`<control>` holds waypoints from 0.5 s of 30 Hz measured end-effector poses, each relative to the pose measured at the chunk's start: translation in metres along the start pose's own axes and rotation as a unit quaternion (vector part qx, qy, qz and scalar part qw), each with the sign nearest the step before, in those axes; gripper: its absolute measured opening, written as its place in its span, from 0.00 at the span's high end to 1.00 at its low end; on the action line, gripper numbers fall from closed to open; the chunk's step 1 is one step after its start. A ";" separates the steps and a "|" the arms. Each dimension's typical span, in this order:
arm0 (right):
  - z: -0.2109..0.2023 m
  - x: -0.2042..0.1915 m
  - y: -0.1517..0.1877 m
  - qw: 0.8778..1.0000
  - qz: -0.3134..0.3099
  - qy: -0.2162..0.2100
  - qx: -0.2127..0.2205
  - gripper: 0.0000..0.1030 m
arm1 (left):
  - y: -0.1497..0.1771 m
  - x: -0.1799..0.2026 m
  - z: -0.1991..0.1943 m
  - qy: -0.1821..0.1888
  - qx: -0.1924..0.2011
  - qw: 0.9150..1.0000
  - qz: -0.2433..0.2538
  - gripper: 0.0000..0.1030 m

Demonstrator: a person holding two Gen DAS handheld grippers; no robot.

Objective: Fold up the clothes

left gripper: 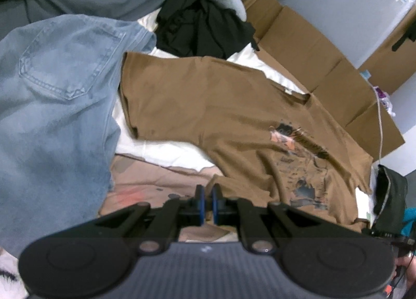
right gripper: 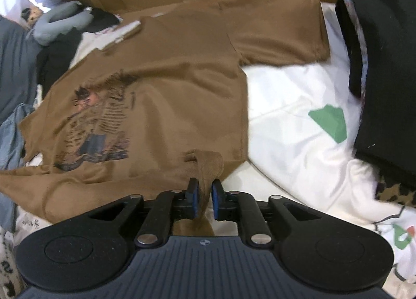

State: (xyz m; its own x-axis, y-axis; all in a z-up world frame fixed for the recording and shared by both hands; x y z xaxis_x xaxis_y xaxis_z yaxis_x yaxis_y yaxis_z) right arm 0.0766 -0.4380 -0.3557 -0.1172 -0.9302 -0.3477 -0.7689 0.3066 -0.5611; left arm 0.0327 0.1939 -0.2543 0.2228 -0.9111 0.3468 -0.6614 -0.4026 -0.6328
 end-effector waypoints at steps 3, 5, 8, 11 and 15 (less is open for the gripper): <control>0.000 0.003 -0.004 1.000 0.007 0.003 0.010 0.59 | 0.002 -0.001 0.005 -0.002 -0.001 1.000 0.000 0.94; -0.010 0.003 -0.008 1.000 0.011 -0.008 0.022 0.58 | 0.002 -0.002 0.006 -0.003 -0.001 1.000 0.002 0.94; -0.027 0.003 -0.008 0.999 0.006 -0.016 0.032 0.55 | 0.002 -0.002 0.006 -0.002 -0.001 1.000 0.001 0.94; -0.043 0.003 0.001 0.999 -0.012 -0.019 0.033 0.52 | 0.003 -0.001 0.005 -0.001 -0.001 1.000 0.001 0.94; -0.052 0.004 0.021 0.999 -0.043 -0.019 0.017 0.52 | 0.004 -0.002 0.006 -0.001 -0.004 1.000 0.003 0.94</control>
State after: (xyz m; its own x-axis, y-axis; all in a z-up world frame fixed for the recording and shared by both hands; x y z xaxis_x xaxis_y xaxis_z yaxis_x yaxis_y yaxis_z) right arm 0.0278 -0.4460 -0.3298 -0.0279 -0.9453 -0.3251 -0.7530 0.2338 -0.6151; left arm 0.0340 0.1935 -0.2613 0.2198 -0.9138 0.3417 -0.6687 -0.3961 -0.6292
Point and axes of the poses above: each gripper's, at about its wrist camera, not at the fingertips, and z roughly the way its jaws point, x to its right, y to its underside, the point moved 1 cm from there along z, roughly the way its jaws point, and after that the axes turned 13 degrees about x, right-handed, at the moved point
